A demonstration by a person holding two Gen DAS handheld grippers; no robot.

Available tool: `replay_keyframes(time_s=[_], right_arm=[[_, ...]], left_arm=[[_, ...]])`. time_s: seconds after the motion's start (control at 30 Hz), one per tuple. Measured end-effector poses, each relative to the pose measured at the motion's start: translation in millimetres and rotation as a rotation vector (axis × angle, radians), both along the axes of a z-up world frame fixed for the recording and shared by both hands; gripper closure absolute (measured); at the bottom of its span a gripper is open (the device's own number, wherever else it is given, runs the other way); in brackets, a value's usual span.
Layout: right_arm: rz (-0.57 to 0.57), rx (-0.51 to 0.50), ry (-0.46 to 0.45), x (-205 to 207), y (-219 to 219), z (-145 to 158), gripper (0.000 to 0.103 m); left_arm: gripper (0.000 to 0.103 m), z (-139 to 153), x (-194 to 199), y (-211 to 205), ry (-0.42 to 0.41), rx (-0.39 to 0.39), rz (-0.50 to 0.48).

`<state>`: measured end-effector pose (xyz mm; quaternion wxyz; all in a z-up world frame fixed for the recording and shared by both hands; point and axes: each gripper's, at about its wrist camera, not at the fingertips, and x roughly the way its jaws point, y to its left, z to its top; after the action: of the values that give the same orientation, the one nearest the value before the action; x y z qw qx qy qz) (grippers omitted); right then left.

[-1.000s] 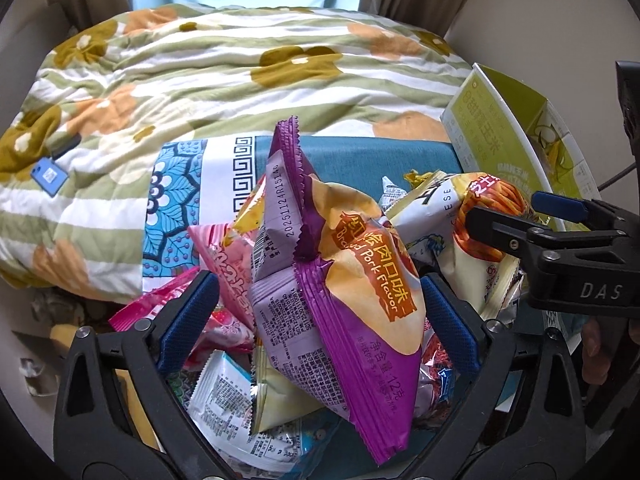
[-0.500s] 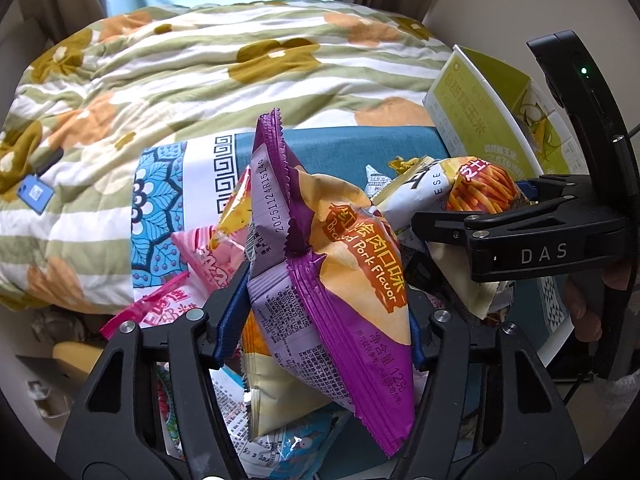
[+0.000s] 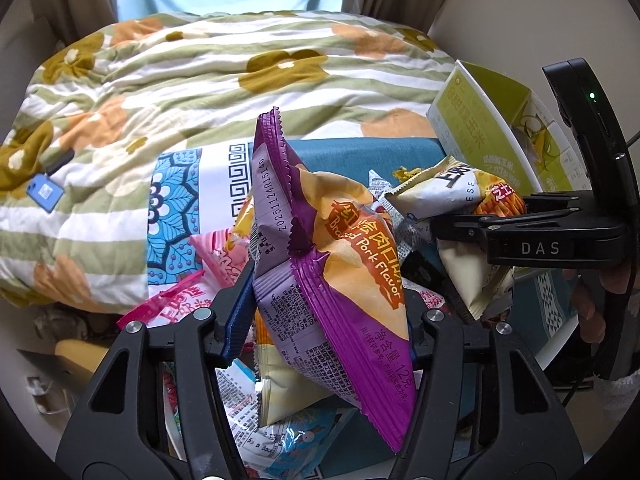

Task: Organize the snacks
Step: 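Carry both bags into the yellow box and open both tools to release them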

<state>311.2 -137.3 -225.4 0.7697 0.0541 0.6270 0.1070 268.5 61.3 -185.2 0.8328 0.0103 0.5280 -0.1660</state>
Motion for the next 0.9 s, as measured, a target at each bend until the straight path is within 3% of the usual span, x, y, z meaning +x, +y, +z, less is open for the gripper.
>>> replay_keyframes(time_s=[0.53, 0.67, 0.83, 0.9], right_arm=[[-0.046, 0.049, -0.139, -31.3, -15.8, 55.9, 0.054], [-0.078, 0.051, -0.193, -43.1, -29.8, 78.3, 0.054], [-0.118, 0.054, -0.347, -59.8, -64.7, 108.8, 0.054], [-0.100, 0.003, -0.376, -64.3, -79.2, 116.6, 0.054]], left_arm=[[0.049, 74.4, -25.8, 2.9, -0.177, -0.024, 0.035], [0.048, 100.0, -22.3, -18.2, -0.237, -0.033, 0.015], [0.048, 120.4, -14.7, -64.5, -0.287, -0.050, -0.015], [0.048, 125.4, -11.6, -90.4, -0.299, -0.052, -0.021]])
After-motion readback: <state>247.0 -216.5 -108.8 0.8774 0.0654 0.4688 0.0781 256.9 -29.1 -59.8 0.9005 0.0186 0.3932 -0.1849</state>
